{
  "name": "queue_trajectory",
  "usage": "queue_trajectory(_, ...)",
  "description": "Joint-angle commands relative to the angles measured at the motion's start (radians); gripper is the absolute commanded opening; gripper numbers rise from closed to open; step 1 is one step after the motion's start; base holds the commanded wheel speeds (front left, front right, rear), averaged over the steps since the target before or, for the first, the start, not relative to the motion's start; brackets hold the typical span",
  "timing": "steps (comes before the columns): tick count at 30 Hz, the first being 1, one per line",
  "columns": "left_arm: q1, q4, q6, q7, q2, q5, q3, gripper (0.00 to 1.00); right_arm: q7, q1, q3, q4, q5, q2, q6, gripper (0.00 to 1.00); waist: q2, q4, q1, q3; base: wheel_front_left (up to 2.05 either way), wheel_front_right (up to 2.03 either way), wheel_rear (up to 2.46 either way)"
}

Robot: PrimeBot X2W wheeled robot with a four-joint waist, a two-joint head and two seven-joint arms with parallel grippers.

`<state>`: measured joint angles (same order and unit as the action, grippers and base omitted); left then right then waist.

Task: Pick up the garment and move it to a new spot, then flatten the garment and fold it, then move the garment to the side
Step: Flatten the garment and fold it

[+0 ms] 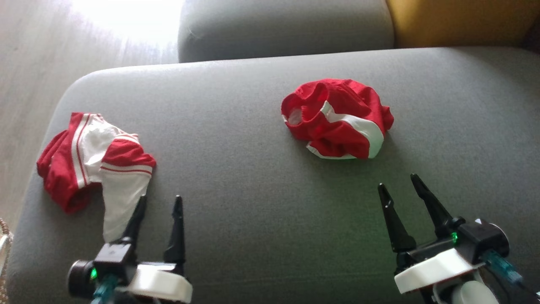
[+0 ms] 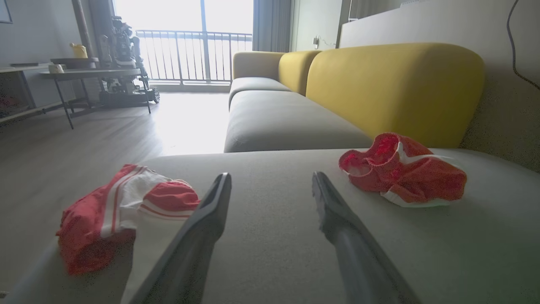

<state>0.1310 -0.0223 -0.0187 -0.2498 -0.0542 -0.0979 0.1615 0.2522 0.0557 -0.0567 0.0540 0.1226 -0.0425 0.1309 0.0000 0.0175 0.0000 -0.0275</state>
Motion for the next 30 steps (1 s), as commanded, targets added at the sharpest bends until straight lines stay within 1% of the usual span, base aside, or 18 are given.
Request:
queue_trajectory(1,-0.086,0.013,0.011,-0.012,0.004,0.006,-0.014,1.00,0.010,-0.036,-0.026,-0.035,-0.005,-0.008,0.000,1.00,0.0000,-0.015,0.0000,0.015,0.00,0.00,0.00)
queue_trajectory(7,-0.231,-0.069,0.069,-0.012,0.004,0.004,0.051,1.00,0.010,-0.062,-0.037,-0.045,-0.014,-0.008,0.000,1.00,0.0000,-0.064,0.0000,0.076,0.00,0.00,0.00)
queue_trajectory(11,-0.349,-0.151,0.096,-0.012,0.004,0.004,0.100,1.00,0.010,-0.086,-0.038,-0.054,-0.017,-0.008,0.000,1.00,0.0000,-0.099,0.0000,0.130,0.00,0.00,0.00)
queue_trajectory(12,-0.349,-0.151,0.096,-0.012,0.004,0.004,0.100,1.00,0.010,-0.086,-0.038,-0.054,-0.017,-0.008,0.000,1.00,0.0000,-0.099,0.0000,0.130,0.00,0.00,0.00)
queue_trajectory(18,-0.515,-0.318,0.112,-0.012,0.004,-0.040,0.137,1.00,0.010,-0.126,-0.051,-0.068,-0.018,-0.008,0.000,1.00,0.0000,-0.155,0.0000,0.207,0.00,0.00,0.00)
queue_trajectory(23,-0.672,-0.469,0.123,-0.012,0.004,-0.043,0.187,1.00,0.010,-0.150,-0.050,-0.076,-0.016,-0.008,0.000,1.00,0.0000,-0.185,0.0000,0.266,0.00,0.00,0.00)
queue_trajectory(30,-0.862,-0.604,0.134,-0.012,0.004,-0.069,0.266,1.00,0.010,-0.188,-0.044,-0.088,-0.005,-0.008,0.000,1.00,0.0000,-0.211,0.0000,0.343,0.00,0.00,0.00)
